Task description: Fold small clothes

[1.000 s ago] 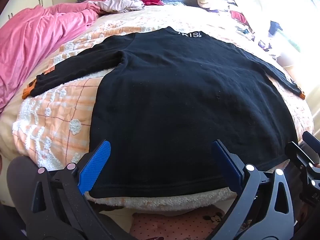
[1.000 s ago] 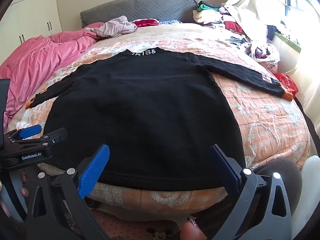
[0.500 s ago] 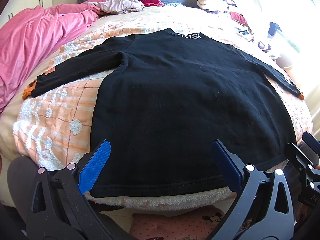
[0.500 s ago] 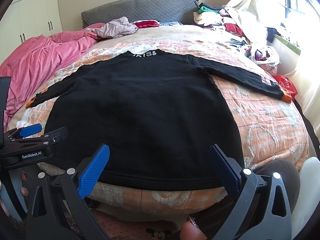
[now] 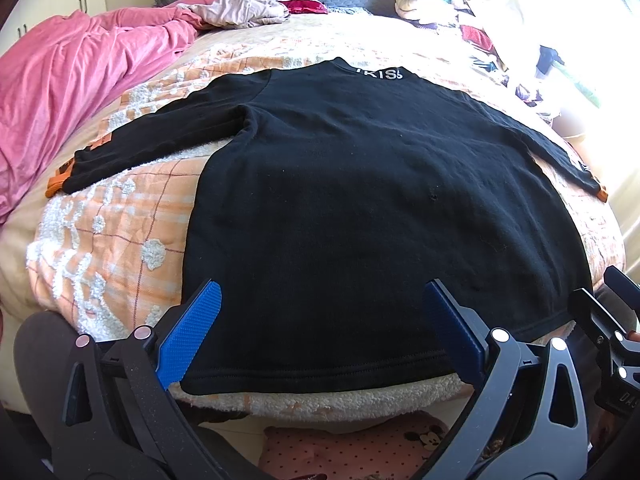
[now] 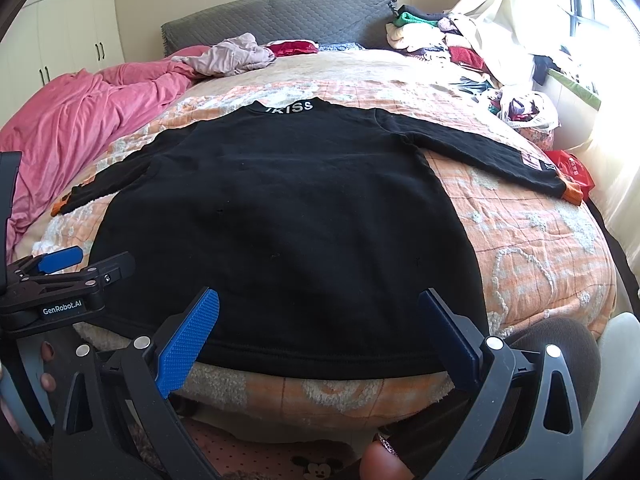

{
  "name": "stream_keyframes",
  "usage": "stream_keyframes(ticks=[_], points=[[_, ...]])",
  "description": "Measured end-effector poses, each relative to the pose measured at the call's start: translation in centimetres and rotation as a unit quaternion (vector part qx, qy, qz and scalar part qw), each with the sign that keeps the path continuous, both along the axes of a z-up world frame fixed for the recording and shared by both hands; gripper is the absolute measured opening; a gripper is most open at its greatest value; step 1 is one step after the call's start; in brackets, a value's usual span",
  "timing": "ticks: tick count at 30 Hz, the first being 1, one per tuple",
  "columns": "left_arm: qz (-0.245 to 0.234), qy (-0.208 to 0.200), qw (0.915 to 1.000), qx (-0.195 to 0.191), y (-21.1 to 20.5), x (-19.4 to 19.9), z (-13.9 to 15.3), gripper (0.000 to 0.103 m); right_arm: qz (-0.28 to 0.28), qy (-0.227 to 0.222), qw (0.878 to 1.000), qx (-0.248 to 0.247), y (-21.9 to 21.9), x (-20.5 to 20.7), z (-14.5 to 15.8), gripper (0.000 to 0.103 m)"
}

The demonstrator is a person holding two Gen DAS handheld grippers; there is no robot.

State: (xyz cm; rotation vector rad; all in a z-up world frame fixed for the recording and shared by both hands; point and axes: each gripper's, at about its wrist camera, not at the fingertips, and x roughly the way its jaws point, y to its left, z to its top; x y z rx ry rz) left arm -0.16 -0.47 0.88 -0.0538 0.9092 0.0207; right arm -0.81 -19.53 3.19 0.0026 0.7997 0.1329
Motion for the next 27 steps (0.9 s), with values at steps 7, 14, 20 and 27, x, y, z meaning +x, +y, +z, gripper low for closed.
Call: stream_keyframes(ticks=[7, 14, 20, 27], points=[[-0.001, 0.0, 1.0, 0.0, 0.02, 0.0, 0.01, 0.095, -0.001, -0.001, 1.0, 0.0, 0.02, -0.12, -0.05, 0.099], [0.0, 0.0, 1.0, -0.001, 0.01, 0.0, 0.02, 0.095, -0.001, -0.001, 1.0, -0.001, 0.0, -0.19, -0.06, 0.099], [0.0, 0.0, 1.0, 0.0, 0.0, -0.01, 0.04, 0.095, -0.001, 0.0, 1.0, -0.001, -0.06, -0.21, -0.08, 0.099], [-0.001, 0.002, 1.0, -0.001, -0.22, -0.02, 0.09, 0.095, -0.002, 0.0, 1.0, 0.0, -0.29, -0.33, -0.15, 0.099]])
